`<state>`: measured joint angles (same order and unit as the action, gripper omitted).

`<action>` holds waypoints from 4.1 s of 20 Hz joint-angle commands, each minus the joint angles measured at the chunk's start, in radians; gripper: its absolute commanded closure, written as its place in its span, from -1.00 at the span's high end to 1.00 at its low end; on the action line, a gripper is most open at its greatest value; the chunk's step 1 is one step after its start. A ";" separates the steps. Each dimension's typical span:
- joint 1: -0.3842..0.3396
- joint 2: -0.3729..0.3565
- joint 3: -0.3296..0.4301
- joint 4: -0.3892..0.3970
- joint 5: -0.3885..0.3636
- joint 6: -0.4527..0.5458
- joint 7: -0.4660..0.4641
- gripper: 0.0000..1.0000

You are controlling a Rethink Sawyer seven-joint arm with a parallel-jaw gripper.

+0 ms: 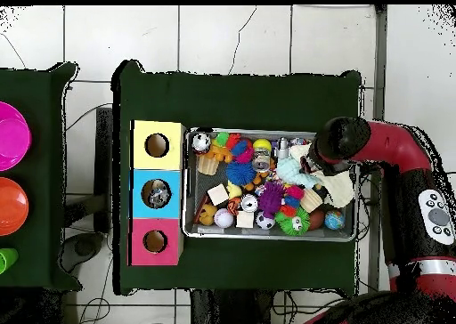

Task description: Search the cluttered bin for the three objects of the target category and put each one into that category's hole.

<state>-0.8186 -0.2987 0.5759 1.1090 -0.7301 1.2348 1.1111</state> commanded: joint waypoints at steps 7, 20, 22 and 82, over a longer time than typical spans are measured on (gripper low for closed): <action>0.043 0.111 0.000 -0.015 -0.052 -0.084 -0.180 -1.00; 0.051 0.066 -0.015 0.038 -0.040 -0.140 -0.065 -1.00; 0.010 -0.037 0.013 0.169 0.017 -0.146 -0.078 -1.00; 0.443 -0.673 -0.396 0.634 0.540 -0.349 0.355 -1.00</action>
<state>-0.4472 -0.9019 0.2300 1.6466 -0.2753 0.7417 1.1438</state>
